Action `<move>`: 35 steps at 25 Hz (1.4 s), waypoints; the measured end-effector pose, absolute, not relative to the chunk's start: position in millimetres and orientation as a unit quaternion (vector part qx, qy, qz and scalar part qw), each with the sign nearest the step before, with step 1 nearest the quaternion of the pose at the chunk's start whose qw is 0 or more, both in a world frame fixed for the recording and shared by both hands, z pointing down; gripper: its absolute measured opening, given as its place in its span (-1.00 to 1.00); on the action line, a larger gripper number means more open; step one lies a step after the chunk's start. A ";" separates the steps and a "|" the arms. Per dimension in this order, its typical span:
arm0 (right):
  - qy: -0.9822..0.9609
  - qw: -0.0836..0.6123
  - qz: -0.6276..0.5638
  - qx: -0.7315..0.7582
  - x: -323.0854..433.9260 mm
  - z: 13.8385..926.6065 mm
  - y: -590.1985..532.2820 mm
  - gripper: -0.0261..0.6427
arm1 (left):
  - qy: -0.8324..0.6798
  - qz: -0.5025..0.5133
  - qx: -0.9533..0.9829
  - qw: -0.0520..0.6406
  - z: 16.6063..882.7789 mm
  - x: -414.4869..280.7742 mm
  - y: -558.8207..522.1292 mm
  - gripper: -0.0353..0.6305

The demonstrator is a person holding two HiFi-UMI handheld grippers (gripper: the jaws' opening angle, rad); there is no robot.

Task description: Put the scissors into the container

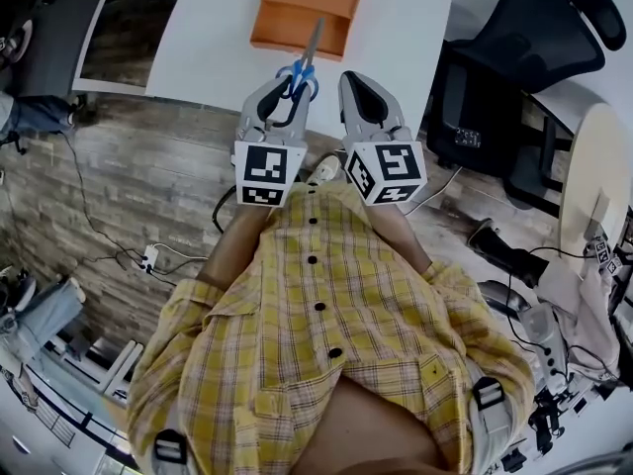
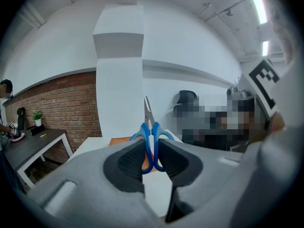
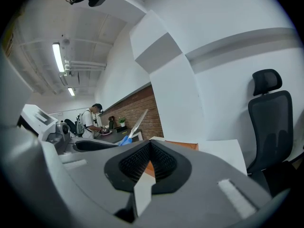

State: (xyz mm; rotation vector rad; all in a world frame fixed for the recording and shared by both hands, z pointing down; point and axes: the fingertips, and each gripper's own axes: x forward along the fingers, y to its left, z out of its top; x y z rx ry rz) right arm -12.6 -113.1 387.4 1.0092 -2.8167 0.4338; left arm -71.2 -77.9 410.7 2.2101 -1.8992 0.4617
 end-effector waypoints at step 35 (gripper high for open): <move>-0.892 0.091 0.174 0.408 -50.9 410.9 -168.3 -0.90 | -0.518 0.337 0.786 -0.001 455.8 -129.5 -157.7 -0.61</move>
